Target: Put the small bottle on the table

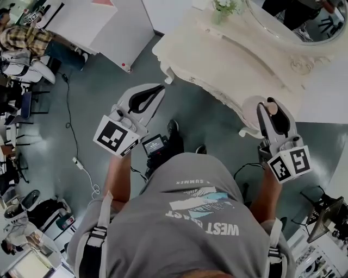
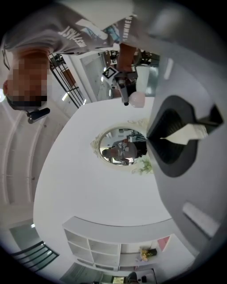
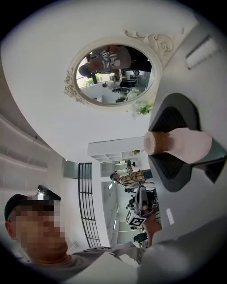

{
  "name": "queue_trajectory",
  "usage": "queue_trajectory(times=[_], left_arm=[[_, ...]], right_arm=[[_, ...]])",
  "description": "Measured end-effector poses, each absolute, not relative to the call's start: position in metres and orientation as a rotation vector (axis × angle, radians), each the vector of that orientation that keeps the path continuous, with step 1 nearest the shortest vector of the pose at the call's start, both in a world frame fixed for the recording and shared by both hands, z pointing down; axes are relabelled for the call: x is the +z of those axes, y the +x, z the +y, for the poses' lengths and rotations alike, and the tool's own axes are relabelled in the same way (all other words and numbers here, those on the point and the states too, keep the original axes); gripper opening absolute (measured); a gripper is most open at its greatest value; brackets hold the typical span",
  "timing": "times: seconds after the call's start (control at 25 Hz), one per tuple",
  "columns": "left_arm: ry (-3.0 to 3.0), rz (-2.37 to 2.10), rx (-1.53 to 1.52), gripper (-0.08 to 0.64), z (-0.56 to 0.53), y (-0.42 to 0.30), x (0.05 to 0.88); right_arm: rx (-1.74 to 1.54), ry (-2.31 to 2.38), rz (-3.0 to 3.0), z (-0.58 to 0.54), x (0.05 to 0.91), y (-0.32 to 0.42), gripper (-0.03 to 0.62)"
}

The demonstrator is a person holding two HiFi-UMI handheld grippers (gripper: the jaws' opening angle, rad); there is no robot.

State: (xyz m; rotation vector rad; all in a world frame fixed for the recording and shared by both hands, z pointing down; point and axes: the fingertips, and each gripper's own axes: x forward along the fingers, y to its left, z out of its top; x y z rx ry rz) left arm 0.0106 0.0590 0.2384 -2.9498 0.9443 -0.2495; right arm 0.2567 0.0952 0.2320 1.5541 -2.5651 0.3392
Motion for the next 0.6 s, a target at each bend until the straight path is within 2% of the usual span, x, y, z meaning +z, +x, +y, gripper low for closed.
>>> queue_trajectory(times=[0.6], left_arm=[[-3.013, 0.708, -0.191, 0.003, -0.049, -0.041, 0.239]], right_arm=[[0.305, 1.742, -2.447, 0.016, 0.221, 0.196, 0.144]])
